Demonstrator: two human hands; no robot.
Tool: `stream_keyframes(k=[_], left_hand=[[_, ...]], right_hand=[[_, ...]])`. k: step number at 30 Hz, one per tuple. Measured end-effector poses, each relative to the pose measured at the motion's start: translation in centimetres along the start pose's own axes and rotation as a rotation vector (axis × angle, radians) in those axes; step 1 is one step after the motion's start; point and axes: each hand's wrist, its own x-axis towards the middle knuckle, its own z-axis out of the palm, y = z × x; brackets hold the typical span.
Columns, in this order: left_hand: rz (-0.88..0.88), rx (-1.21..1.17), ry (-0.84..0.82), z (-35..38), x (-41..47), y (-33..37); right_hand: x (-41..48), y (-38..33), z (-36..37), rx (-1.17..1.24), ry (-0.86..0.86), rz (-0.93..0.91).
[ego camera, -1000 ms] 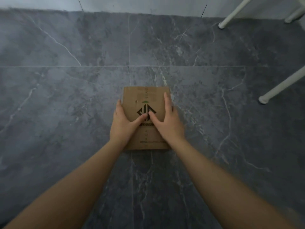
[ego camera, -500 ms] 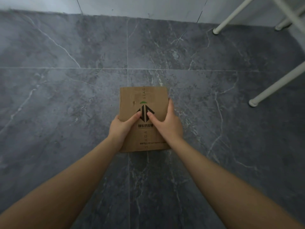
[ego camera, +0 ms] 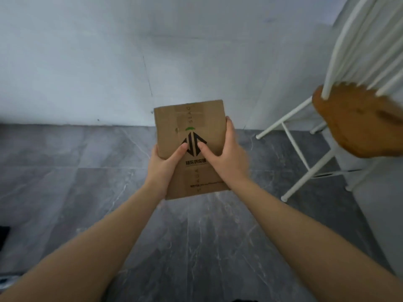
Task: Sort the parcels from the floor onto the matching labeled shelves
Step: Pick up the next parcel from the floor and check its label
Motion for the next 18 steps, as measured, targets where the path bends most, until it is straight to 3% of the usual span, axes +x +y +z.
stream_keyframes(k=[10,18], left_hand=[[0.398,0.046,0.019,1.9,-13.0,34.2],[0.615,-0.006,-0.007,3.6,-20.6,48.0]], right_hand=[[4.4,-25.5,-24.2,0.077,0.273,-0.240],[4.3,-35.5,-36.0,0.155,0.449,-0.358]])
